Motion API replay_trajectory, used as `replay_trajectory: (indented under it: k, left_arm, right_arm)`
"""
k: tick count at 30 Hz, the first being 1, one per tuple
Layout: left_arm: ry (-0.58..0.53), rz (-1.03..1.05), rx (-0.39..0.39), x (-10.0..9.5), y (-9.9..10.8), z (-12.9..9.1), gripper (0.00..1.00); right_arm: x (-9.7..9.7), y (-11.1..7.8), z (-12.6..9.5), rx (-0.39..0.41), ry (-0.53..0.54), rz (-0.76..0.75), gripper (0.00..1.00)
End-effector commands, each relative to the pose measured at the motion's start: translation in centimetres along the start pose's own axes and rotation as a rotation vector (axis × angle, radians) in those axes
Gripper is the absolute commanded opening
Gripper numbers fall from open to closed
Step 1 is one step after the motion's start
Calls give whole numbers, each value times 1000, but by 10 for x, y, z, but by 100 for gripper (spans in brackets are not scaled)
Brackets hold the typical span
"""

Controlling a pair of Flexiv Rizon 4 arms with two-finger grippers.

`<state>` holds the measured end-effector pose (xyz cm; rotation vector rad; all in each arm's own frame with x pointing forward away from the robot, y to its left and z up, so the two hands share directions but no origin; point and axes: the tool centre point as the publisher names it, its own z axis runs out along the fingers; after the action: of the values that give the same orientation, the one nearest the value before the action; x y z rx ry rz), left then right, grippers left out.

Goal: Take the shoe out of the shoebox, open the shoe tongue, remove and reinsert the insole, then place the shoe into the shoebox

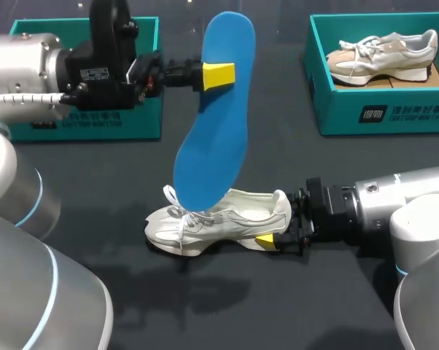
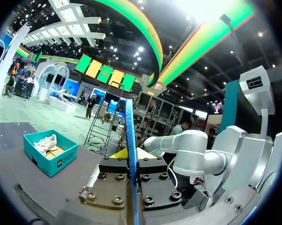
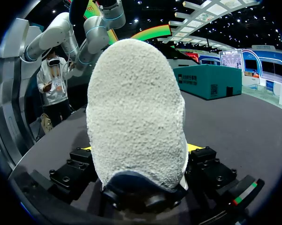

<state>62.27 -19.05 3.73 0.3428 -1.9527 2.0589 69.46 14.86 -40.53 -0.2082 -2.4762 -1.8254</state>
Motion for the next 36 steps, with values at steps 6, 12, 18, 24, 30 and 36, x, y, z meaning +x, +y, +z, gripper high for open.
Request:
replay_trajectory:
  k: [6, 12, 18, 24, 30, 36]
  left_arm:
    - [-24, 1, 24, 16, 4, -11, 0]
    - [-27, 1, 14, 18, 5, -16, 0]
    - [-26, 1, 12, 18, 5, -17, 0]
    - [-26, 1, 12, 18, 5, -17, 0]
    - [-26, 1, 12, 18, 5, -17, 0]
    - [-26, 1, 12, 18, 5, -17, 0]
  right_arm:
    - [1, 0, 1, 5, -1, 2, 0]
    - [1, 0, 1, 5, -1, 2, 0]
    - [1, 0, 1, 5, -1, 2, 0]
    - [-1, 0, -2, 12, -9, 2, 8]
    - [0, -1, -5, 31, -19, 11, 100]
    - [3, -3, -19, 104, -66, 24, 100]
